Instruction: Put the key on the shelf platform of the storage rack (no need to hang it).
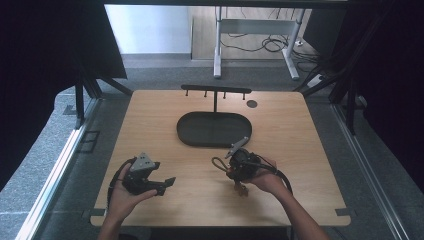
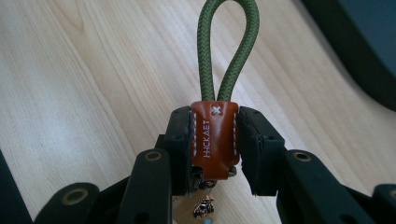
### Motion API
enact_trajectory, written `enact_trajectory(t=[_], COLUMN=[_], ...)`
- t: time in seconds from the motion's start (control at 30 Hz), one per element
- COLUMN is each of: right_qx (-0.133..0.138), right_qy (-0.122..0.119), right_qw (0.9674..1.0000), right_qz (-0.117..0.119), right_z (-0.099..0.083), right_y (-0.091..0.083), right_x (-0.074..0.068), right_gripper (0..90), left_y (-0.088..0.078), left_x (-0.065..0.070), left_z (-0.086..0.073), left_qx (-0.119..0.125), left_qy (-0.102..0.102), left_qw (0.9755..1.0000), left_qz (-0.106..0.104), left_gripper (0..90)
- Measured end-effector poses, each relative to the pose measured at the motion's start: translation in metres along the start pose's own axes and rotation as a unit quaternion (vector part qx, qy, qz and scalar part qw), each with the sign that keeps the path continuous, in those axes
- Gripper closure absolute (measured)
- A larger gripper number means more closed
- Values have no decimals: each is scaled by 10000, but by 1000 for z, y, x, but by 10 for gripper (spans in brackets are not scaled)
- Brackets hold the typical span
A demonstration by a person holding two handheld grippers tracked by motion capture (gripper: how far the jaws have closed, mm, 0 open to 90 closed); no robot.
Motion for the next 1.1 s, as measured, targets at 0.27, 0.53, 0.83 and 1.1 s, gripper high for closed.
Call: enact_trajectory(t=[0.27, 0.53, 0.83, 1.1], right_qx=[113, 174, 242, 259], right_qy=[-51, -94, -109, -130], right_qw=[9998, 9994, 9989, 9985], right_qz=[-143, -287, -385, -468], right_z=[4, 10, 15, 20], right_y=[-17, -32, -44, -51], right_x=[-1, -1, 0, 2], right_gripper=[660, 660, 660, 660], left_y=[1, 0, 0, 0], left_x=[1, 0, 0, 1], left_z=[0, 0, 0, 0], left_qx=[-15, -4, -10, -6], left_qy=[2, 19, -2, -2], left_qw=[10000, 10000, 10000, 10000], left_qz=[8, 8, 10, 5], left_gripper=[223, 223, 223, 223])
Point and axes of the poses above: each handheld gripper's, and its own axes: y roughly forward along the jaws, z roughly out of its top, x roughly to its right, the point moved 1 cm from there along y, roughly forward along the jaws, and after that the axes turned 11 degrees about z, right-handed, at the moved point
